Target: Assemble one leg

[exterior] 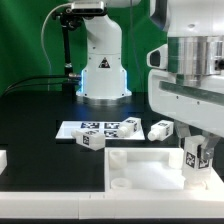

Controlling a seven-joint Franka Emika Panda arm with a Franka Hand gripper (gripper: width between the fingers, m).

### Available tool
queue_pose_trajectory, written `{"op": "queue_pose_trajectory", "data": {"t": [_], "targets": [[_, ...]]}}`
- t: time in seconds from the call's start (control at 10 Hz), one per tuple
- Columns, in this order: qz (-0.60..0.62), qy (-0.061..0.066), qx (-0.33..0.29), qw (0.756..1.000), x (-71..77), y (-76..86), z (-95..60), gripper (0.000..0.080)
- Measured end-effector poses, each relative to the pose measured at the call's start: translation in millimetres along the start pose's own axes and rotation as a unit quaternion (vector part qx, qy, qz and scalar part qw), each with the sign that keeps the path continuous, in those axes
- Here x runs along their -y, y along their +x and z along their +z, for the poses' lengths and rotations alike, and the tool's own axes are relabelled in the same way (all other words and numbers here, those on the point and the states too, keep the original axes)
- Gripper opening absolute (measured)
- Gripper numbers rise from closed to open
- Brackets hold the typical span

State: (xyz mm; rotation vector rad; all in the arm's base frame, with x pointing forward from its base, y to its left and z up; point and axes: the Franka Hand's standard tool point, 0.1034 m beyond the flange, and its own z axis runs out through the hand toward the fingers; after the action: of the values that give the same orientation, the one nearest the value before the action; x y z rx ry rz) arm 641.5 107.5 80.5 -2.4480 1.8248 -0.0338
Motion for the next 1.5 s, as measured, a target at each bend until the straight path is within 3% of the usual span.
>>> {"op": "queue_pose_trajectory", "data": {"t": [0.1, 0.3, 0.4, 0.5, 0.6, 0.7, 1.0, 1.1, 1.3, 1.4, 1.5], "targets": [[0.103, 0.006, 0.008, 0.995, 0.8, -4.4, 0.7, 0.0287], [0.164, 0.012, 0.014, 0.986, 1.3, -7.6, 1.4, 0.0287], [0.158, 0.012, 0.014, 0.987, 1.1, -7.6, 1.9, 0.0362], [0.119, 0.012, 0.012, 0.993, 0.8, -7.2, 2.3, 0.0497], [0.001, 0.012, 0.012, 1.0, 0.4, -7.4, 3.2, 0.0497], [-0.082, 0.01, 0.013, 0.997, -0.6, -11.4, 4.2, 0.0621], [-0.19, 0.008, 0.011, 0.982, -1.7, -14.2, 5.4, 0.0648], [-0.264, 0.007, 0.005, 0.964, -1.3, -12.8, 5.4, 0.0648], [-0.46, 0.009, -0.02, 0.888, 2.7, -4.8, 5.9, 0.0649], [-0.504, 0.011, -0.025, 0.863, 3.5, -3.4, 6.1, 0.0649], [-0.48, 0.012, -0.024, 0.877, 3.4, -4.4, 6.4, 0.0649]]}}
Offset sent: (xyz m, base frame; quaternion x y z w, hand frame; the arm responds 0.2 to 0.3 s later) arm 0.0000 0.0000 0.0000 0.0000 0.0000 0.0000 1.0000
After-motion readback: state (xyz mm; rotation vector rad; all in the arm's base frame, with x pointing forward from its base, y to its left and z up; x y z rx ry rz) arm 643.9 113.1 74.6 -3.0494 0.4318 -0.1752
